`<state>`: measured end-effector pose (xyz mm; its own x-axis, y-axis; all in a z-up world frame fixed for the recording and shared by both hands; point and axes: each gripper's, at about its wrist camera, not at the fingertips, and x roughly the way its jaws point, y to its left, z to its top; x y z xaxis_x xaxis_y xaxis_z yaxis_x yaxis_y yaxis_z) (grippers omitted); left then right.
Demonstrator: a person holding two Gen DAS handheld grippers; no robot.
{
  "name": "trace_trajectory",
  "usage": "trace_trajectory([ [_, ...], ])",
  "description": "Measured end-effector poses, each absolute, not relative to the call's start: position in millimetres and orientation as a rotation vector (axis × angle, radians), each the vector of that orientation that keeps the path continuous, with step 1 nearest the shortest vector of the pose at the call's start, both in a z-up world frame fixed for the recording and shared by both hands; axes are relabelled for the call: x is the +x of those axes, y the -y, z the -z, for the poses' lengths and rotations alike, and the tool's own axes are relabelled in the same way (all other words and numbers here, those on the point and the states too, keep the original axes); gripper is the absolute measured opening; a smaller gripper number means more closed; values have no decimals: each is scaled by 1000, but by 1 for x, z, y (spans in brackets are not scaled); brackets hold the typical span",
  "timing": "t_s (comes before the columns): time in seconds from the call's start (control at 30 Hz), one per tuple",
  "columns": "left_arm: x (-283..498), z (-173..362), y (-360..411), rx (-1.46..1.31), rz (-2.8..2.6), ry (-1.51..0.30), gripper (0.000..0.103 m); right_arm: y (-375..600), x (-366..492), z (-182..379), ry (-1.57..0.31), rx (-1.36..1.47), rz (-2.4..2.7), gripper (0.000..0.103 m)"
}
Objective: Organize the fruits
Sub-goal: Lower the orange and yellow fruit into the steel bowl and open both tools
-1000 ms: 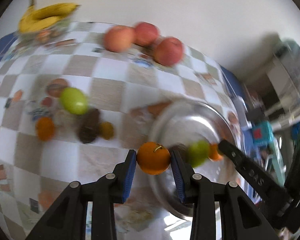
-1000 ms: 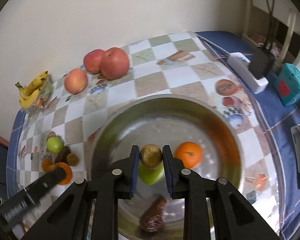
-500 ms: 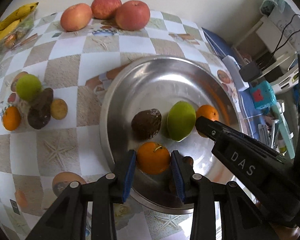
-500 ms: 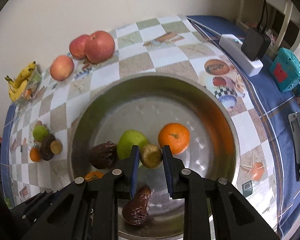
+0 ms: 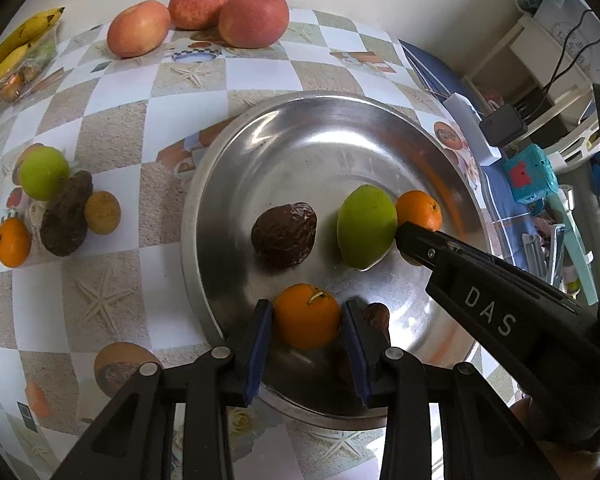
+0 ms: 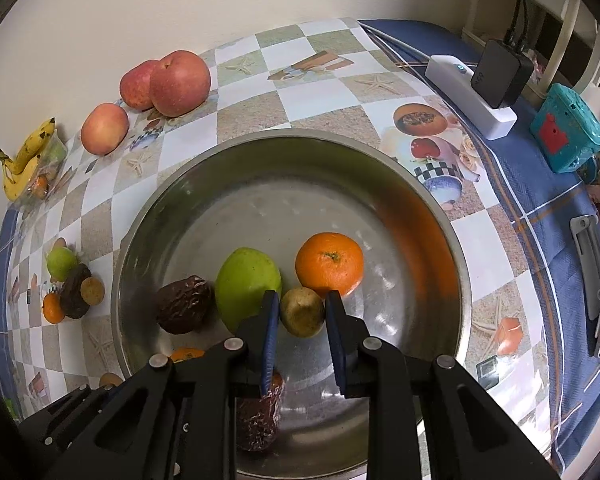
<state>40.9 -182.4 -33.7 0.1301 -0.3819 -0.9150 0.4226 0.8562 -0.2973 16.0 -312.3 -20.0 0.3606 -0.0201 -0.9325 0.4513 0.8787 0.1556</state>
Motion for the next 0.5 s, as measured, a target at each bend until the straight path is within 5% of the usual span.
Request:
trace_trajectory([
  [0.5,42,33,185,31,589,-1318,43,315,16,21,-1174,437,325,26],
])
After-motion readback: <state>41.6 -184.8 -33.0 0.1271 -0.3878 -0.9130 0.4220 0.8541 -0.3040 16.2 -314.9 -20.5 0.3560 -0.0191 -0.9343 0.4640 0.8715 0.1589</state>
